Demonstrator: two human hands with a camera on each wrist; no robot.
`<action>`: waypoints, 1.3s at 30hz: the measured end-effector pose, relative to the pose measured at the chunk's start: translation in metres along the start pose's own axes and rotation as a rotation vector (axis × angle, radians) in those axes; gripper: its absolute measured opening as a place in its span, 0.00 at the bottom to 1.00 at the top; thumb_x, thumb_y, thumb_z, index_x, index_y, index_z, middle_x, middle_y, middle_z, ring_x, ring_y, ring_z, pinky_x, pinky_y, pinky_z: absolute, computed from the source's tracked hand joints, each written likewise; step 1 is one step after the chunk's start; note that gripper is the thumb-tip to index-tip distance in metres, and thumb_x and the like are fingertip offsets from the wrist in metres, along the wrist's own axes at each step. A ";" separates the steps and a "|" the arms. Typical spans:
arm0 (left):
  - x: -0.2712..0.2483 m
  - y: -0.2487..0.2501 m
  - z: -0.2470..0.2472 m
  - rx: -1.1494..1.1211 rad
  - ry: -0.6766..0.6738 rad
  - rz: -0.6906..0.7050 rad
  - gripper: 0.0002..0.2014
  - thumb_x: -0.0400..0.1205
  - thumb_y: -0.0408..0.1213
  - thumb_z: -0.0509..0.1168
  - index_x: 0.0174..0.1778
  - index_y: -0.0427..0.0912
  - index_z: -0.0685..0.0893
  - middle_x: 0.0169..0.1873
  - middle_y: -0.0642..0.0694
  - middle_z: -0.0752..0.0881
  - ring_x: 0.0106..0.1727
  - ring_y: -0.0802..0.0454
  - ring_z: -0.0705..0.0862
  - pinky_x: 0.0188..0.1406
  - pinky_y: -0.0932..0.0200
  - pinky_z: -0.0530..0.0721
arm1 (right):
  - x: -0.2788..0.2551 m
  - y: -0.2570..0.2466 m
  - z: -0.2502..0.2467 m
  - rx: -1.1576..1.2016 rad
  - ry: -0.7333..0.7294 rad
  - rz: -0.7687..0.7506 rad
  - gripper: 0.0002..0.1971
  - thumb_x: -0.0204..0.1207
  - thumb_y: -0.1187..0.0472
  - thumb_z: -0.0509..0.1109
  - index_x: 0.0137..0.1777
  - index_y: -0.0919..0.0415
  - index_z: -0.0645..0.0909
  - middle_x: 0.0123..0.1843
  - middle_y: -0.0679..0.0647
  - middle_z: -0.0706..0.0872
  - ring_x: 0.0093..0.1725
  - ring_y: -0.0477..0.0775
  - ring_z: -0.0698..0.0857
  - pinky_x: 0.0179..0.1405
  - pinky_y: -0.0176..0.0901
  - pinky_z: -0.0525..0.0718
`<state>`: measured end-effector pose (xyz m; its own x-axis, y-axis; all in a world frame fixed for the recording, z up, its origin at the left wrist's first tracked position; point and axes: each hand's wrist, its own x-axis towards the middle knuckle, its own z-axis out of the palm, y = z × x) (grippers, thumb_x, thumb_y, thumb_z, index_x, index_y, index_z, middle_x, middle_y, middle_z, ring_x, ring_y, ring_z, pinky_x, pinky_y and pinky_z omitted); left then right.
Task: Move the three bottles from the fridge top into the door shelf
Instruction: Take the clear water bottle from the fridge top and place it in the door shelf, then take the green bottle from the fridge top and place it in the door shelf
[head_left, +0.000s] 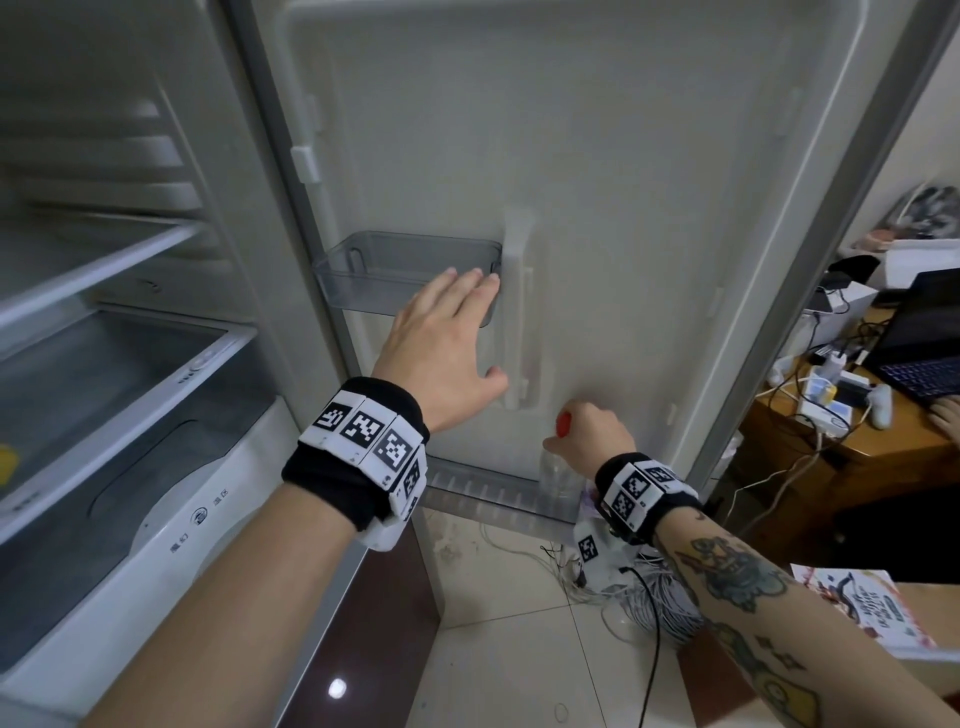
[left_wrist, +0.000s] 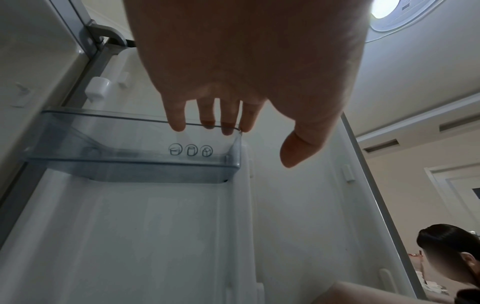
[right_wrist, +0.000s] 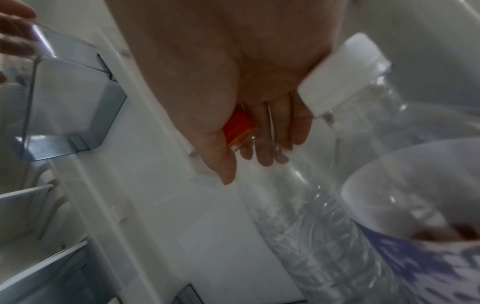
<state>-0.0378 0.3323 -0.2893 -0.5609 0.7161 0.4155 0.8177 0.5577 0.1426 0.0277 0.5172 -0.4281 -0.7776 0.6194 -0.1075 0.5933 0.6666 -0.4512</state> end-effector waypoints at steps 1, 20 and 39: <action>-0.001 0.000 0.000 0.001 -0.001 -0.001 0.41 0.74 0.48 0.64 0.82 0.49 0.54 0.83 0.52 0.57 0.84 0.51 0.49 0.79 0.50 0.51 | -0.001 0.000 0.001 -0.004 0.001 -0.005 0.09 0.72 0.53 0.74 0.46 0.54 0.78 0.48 0.56 0.85 0.44 0.61 0.81 0.41 0.44 0.77; -0.053 -0.042 -0.111 0.079 0.234 -0.196 0.31 0.80 0.46 0.61 0.79 0.48 0.62 0.81 0.51 0.64 0.80 0.54 0.60 0.80 0.55 0.51 | -0.099 -0.114 -0.097 0.521 0.444 -0.668 0.08 0.72 0.61 0.78 0.47 0.49 0.83 0.40 0.44 0.89 0.42 0.46 0.87 0.41 0.24 0.79; -0.202 -0.129 -0.382 0.615 0.730 -0.661 0.33 0.78 0.51 0.61 0.79 0.50 0.61 0.82 0.50 0.59 0.83 0.52 0.50 0.80 0.46 0.45 | -0.242 -0.508 -0.212 0.711 0.016 -1.355 0.28 0.75 0.50 0.74 0.72 0.56 0.73 0.65 0.52 0.79 0.60 0.50 0.81 0.55 0.42 0.78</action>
<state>0.0195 -0.0450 -0.0482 -0.4831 -0.0918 0.8707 0.0799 0.9857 0.1482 -0.0413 0.1167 0.0151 -0.6310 -0.2653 0.7290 -0.7618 0.3895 -0.5176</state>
